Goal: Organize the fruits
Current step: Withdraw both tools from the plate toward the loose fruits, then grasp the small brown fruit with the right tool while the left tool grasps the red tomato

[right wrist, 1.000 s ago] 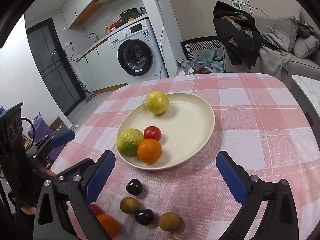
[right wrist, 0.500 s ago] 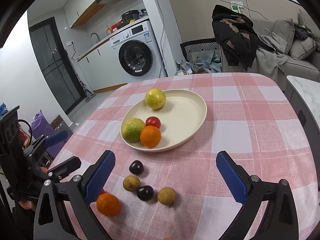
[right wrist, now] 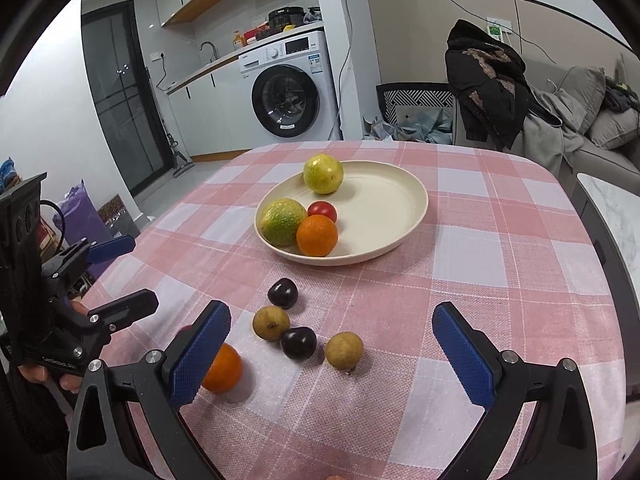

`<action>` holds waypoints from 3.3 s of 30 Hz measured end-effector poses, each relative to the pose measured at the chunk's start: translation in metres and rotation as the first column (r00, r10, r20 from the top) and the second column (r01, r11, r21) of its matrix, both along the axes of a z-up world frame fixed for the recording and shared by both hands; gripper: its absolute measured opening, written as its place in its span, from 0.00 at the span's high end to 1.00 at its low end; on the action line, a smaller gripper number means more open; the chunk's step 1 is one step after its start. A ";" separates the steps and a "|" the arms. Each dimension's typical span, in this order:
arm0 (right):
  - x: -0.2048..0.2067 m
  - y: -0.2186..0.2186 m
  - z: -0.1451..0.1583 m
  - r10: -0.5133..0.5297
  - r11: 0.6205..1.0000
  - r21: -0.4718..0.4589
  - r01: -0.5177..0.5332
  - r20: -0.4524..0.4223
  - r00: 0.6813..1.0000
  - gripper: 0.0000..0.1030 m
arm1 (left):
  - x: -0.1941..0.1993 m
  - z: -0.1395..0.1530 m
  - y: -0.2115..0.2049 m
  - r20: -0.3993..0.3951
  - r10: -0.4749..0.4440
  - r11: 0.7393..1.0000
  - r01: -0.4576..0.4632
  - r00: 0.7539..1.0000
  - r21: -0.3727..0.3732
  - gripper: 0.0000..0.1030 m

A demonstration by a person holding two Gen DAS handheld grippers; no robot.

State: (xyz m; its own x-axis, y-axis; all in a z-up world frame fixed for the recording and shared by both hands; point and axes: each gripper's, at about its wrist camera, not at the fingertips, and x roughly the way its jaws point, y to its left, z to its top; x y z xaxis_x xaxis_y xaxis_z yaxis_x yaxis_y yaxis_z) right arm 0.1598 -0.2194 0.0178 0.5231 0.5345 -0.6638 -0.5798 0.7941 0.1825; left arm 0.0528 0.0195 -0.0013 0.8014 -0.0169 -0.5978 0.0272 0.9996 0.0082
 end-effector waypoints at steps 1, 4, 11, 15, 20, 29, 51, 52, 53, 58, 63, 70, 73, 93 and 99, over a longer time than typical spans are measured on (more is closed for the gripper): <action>0.001 0.000 -0.002 -0.003 1.000 -0.005 0.003 -0.007 1.000 0.00 | 0.002 -0.002 0.001 -0.005 0.002 1.000 -0.002 1.000 0.001 0.01; 0.003 0.001 -0.007 -0.005 1.000 -0.021 0.004 -0.033 0.999 0.00 | 0.005 -0.009 0.002 -0.040 -0.008 1.000 0.007 0.999 -0.016 0.01; 0.001 0.003 -0.013 -0.004 0.996 -0.088 0.003 -0.012 1.000 0.00 | 0.007 -0.021 -0.007 -0.087 -0.038 0.999 0.039 0.995 0.017 0.01; 0.003 0.004 -0.017 0.002 0.994 -0.113 -0.005 -0.024 1.000 0.00 | 0.008 -0.026 -0.012 -0.112 -0.057 0.998 0.061 0.992 0.032 0.01; 0.009 0.000 -0.021 -0.011 0.992 -0.123 0.004 -0.057 0.998 0.00 | 0.011 -0.032 -0.017 -0.152 -0.072 0.995 0.081 0.986 0.054 0.01; 0.016 -0.004 -0.027 -0.033 0.990 -0.139 0.020 -0.095 0.995 0.00 | 0.019 -0.044 -0.014 -0.204 -0.058 0.996 0.070 0.977 0.051 0.01; 0.015 0.003 -0.041 -0.021 0.974 -0.228 -0.010 -0.131 0.991 0.29 | 0.035 -0.059 -0.006 -0.278 -0.012 0.999 0.025 0.961 0.045 0.01; 0.014 0.004 -0.042 -0.020 0.972 -0.234 -0.012 -0.131 0.991 0.31 | 0.036 -0.059 -0.006 -0.281 -0.012 0.999 0.026 0.960 0.047 0.01; 0.014 0.005 -0.042 -0.020 0.970 -0.244 -0.011 -0.123 0.992 0.34 | 0.036 -0.060 -0.006 -0.284 -0.012 0.998 0.026 0.959 0.048 0.01; 0.014 0.010 -0.043 -0.009 0.965 -0.262 -0.021 -0.112 0.994 0.39 | 0.037 -0.062 -0.004 -0.291 -0.015 0.999 0.028 0.956 0.040 0.01; 0.014 0.016 -0.043 0.011 0.960 -0.276 -0.038 -0.099 0.995 0.43 | 0.037 -0.063 -0.004 -0.295 -0.016 0.999 0.028 0.956 0.037 0.01; 0.016 0.016 -0.042 0.021 0.963 -0.267 -0.046 -0.096 0.995 0.54 | 0.038 -0.064 -0.002 -0.302 -0.021 0.999 0.028 0.953 0.019 0.00; 0.014 0.017 -0.041 0.032 0.963 -0.264 -0.056 -0.092 0.995 0.66 | 0.038 -0.064 -0.002 -0.301 -0.021 0.999 0.028 0.953 0.021 0.00; 0.007 0.016 -0.035 0.050 0.974 -0.215 -0.064 -0.066 0.997 0.75 | 0.034 -0.061 -0.007 -0.285 -0.065 0.997 0.073 0.956 0.019 0.13; 0.005 0.017 -0.035 0.061 0.974 -0.213 -0.073 -0.062 0.996 0.75 | 0.032 -0.058 -0.015 -0.266 -0.128 0.991 0.134 0.955 0.002 0.40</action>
State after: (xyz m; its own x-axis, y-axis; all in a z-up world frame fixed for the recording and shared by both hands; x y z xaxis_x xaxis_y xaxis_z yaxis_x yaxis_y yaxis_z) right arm 0.1648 -0.2025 -0.0170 0.4506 0.4093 -0.7934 -0.6269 0.7778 0.0451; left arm 0.0848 0.0048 -0.0591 0.6061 -0.0974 -0.7894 0.1617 0.9868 0.0024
